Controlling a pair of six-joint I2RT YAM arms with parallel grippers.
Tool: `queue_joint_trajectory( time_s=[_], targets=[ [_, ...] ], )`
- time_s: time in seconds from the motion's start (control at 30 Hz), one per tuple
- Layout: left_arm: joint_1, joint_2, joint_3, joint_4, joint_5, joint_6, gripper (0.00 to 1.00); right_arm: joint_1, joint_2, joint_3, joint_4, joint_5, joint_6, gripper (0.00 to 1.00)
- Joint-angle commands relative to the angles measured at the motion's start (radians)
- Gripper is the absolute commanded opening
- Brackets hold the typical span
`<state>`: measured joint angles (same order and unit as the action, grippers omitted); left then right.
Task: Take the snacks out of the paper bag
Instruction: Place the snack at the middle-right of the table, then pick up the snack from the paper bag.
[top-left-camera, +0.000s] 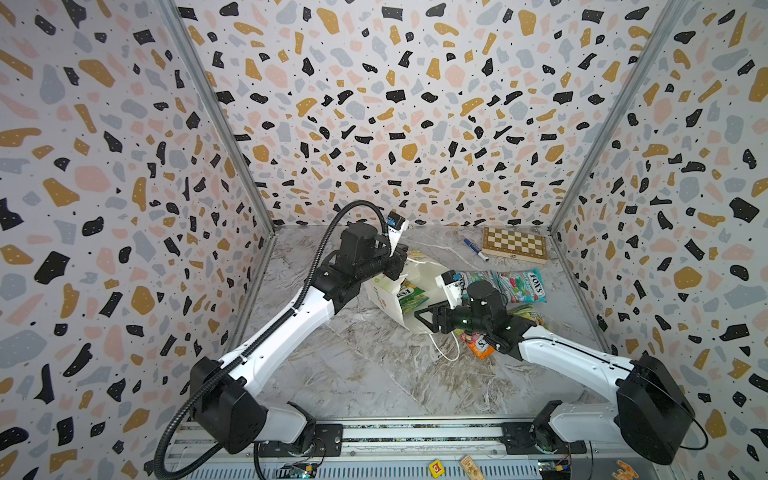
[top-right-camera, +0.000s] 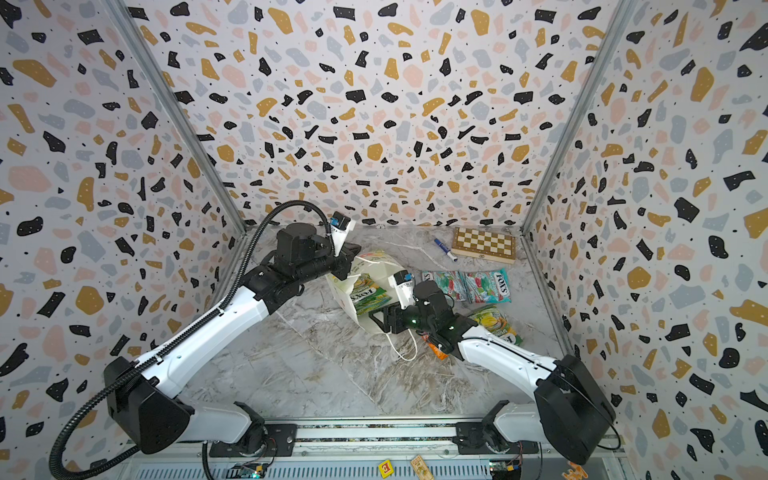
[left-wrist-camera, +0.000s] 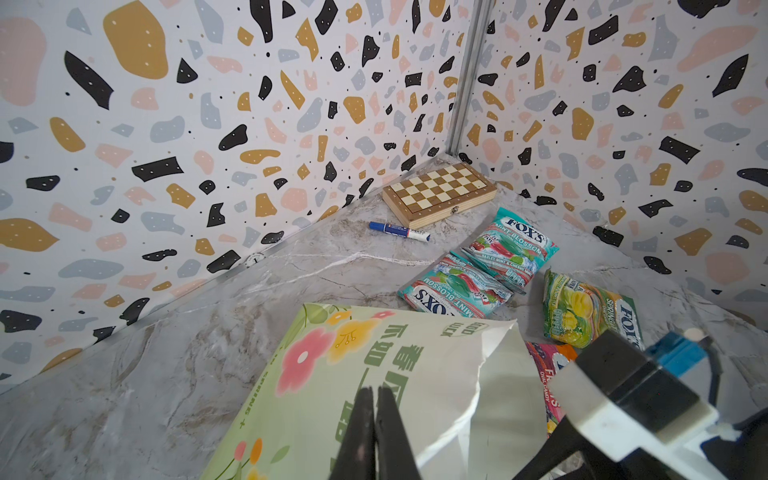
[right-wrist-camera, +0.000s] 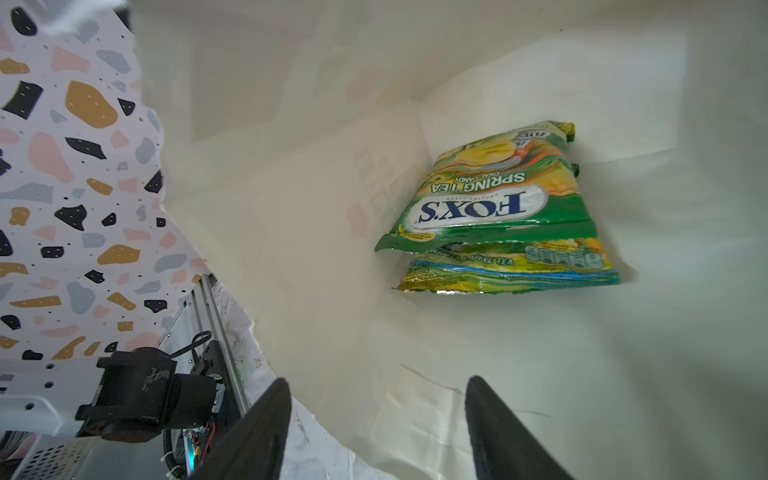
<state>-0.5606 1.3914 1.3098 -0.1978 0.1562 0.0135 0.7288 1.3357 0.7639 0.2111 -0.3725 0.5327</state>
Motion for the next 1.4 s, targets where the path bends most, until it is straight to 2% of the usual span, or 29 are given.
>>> queue_joint_trajectory(
  time_s=[0.0,0.37,0.63,0.9,1.37],
  targets=[
    [-0.002,-0.029,0.011,0.044,-0.006,0.01,0.0,0.018,0.047,0.064,0.016,0.051,-0.011,0.67],
    [-0.002,-0.031,0.01,0.044,-0.006,0.009,0.0,0.021,0.23,0.189,-0.029,0.125,0.031,0.65],
    [-0.002,-0.036,0.01,0.044,-0.007,0.009,0.0,-0.004,0.309,0.217,0.063,0.145,0.229,0.64],
    [-0.002,-0.037,0.01,0.046,-0.006,0.009,0.0,-0.035,0.365,0.235,0.12,0.146,0.346,0.64],
    [-0.003,-0.037,0.008,0.046,-0.001,0.011,0.0,-0.063,0.499,0.348,0.097,0.137,0.394,0.59]
  ],
)
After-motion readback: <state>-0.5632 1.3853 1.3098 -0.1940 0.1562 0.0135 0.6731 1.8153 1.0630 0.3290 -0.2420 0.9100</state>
